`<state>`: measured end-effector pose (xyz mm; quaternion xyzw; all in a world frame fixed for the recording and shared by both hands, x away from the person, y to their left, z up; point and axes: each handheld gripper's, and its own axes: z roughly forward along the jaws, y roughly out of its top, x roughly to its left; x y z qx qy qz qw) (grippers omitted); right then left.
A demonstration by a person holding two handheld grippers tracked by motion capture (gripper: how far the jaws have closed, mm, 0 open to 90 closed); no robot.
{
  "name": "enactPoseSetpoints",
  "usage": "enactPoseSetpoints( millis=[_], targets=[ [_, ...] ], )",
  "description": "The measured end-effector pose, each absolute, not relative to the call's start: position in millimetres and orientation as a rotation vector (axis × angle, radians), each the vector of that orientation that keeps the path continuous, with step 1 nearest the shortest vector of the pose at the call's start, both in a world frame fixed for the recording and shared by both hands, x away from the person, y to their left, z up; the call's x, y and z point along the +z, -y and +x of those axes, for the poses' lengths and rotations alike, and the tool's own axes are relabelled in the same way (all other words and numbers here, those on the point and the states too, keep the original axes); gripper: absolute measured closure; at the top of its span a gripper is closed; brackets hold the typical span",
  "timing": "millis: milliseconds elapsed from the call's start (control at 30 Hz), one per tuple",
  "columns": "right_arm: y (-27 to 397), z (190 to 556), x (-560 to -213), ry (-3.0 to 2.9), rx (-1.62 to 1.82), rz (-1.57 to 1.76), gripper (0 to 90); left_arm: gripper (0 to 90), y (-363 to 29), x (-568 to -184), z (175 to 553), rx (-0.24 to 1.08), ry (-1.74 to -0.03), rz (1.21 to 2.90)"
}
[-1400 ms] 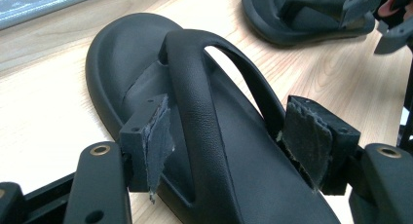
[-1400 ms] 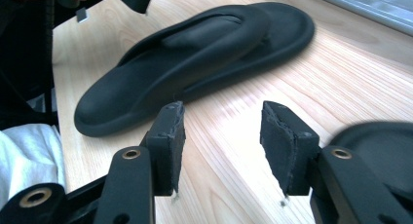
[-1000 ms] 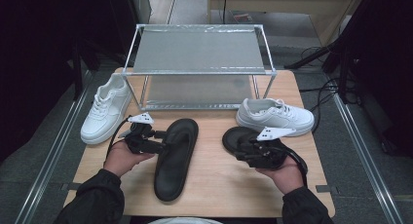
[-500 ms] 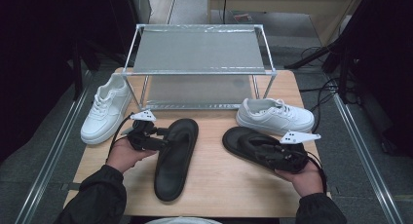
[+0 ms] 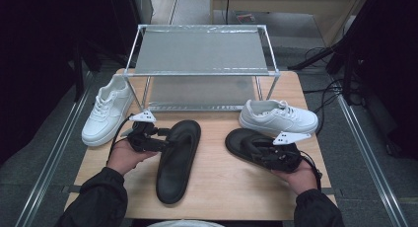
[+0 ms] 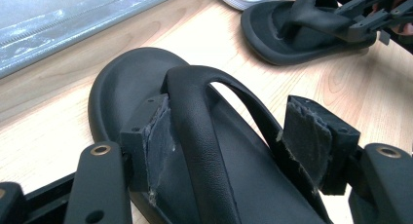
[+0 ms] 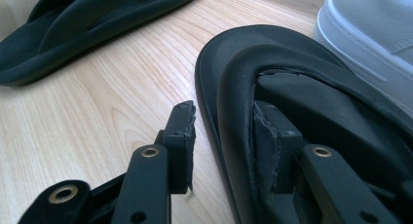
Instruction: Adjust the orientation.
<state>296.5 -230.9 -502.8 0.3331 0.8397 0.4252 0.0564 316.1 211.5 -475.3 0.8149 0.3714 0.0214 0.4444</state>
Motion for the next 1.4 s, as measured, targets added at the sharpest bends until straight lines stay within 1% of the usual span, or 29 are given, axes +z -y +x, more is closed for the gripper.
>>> enactPoseSetpoints(
  millis=[100,133,200,300,400,800,1000,1067,1267,1400],
  targets=[
    [229.7,300.6,-506.7,-2.568,1.296,1.025,66.2,34.6,-211.8,-475.8,316.7,0.057,-0.925,2.024],
    [228.6,302.6,-508.6,-2.578,1.287,1.030,69.9,34.6,-211.9,-475.9,316.7,0.056,-0.927,2.022],
    [228.3,303.5,-508.6,-2.580,1.286,1.035,70.8,34.6,-212.4,-475.8,316.8,0.057,-0.934,2.020],
    [228.4,306.6,-508.5,-2.587,1.261,1.048,77.2,34.6,-213.1,-476.2,317.3,0.055,-0.934,2.025],
    [228.0,308.6,-507.8,-2.606,1.258,1.065,78.8,34.6,-213.3,-475.9,317.0,0.057,-0.931,2.032],
    [215.5,310.5,-493.1,-2.568,1.279,1.158,79.6,34.6,-217.5,-474.9,315.9,0.073,-0.949,2.015],
    [194.7,310.7,-480.5,-2.524,1.291,1.160,79.9,34.6,-222.4,-475.0,311.5,0.090,-0.954,2.004],
    [184.7,313.8,-477.3,-2.504,1.297,1.223,79.8,34.6,-225.2,-475.1,309.1,0.095,-0.960,1.998],
    [166.6,317.2,-478.9,-2.520,1.266,1.237,79.6,35.5,-230.3,-475.4,302.2,0.129,-0.946,1.999],
    [151.8,321.5,-481.1,-2.517,1.250,1.270,79.6,35.7,-233.8,-476.2,298.9,0.129,-0.957,1.988]
  ],
)
